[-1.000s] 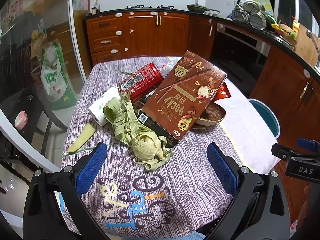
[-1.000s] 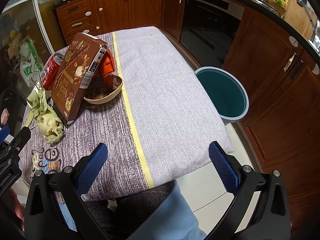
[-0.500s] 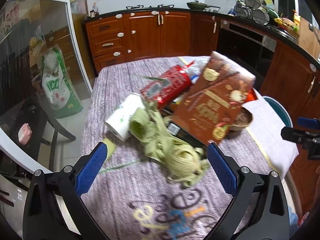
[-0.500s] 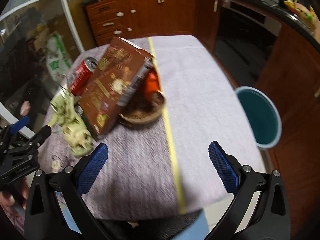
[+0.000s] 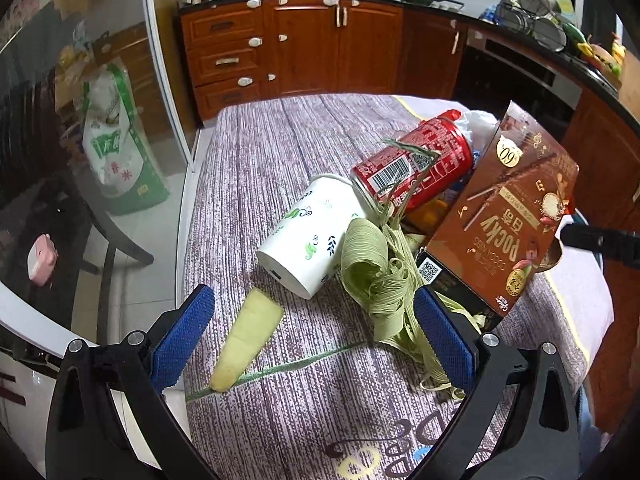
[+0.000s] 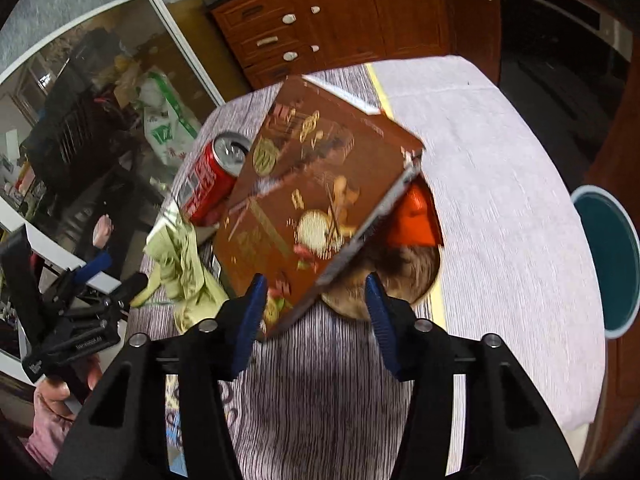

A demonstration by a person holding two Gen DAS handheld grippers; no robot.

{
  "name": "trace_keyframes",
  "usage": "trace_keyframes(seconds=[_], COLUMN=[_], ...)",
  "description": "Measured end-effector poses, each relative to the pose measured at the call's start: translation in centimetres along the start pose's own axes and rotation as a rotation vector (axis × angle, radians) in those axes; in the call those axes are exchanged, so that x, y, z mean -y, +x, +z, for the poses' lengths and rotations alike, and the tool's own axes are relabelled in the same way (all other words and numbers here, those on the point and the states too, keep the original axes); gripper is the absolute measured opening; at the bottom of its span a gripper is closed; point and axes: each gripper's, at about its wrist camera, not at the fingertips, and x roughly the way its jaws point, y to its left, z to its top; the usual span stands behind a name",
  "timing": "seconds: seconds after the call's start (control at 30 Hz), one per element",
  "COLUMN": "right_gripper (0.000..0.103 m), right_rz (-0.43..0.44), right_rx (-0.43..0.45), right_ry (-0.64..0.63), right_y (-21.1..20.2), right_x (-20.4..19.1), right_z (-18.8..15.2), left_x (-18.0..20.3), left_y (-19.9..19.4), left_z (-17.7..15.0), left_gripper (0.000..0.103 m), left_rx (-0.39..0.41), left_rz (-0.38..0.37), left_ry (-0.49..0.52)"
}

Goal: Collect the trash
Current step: 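Grasp the brown Pocky box with the right tool while the left tool approaches the corn husks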

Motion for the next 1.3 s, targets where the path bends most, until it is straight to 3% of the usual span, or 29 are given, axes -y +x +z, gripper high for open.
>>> trace_keyframes(seconds=[0.23,0.43,0.6,0.63,0.7,1.07,1.17,1.27,1.3], right_gripper=[0.058,0.065,0.065,0.063,0.039,0.030,0.034,0.051,0.052], right_rz=[0.039,0.078,0.126,0.127,0.111,0.156,0.149,0.147,0.150], right_rx=[-0.013,-0.007,-0.011,-0.008,0.005,-0.021,-0.011,-0.005,-0.005], right_ry=[-0.011,0.002,0.062,0.061,0.050,-0.039,-0.085,-0.113,-0.115], right_y=[1.9,3.0,3.8,3.9,3.7,1.5,1.1,1.4,1.6], right_x=[0.1,0.3,1.1,1.1,0.9,-1.1,-2.0,-2.8,-3.2], right_z=[0.5,0.5,0.4,0.4,0.5,0.1,0.0,0.0,-0.1], left_x=[1.1,3.0,3.4,3.5,3.5,3.3,3.6,3.9,3.8], left_y=[0.7,2.1,3.1,3.1,3.2,3.1,3.0,2.9,3.0], left_z=[-0.5,-1.2,-1.1,-1.0,-0.9,-1.1,-1.1,-1.2,-1.2], left_gripper=[0.099,0.099,0.099,0.099,0.099,0.099,0.099,0.099,0.099], left_rx=[-0.019,-0.051,-0.059,-0.061,-0.063,-0.034,-0.029,-0.025,-0.026], left_rz=[-0.073,-0.089,-0.092,-0.091,-0.091,-0.102,-0.112,-0.117,-0.118], left_ry=[-0.023,0.014,0.018,0.018,0.019,0.036,0.050,0.061,0.061])
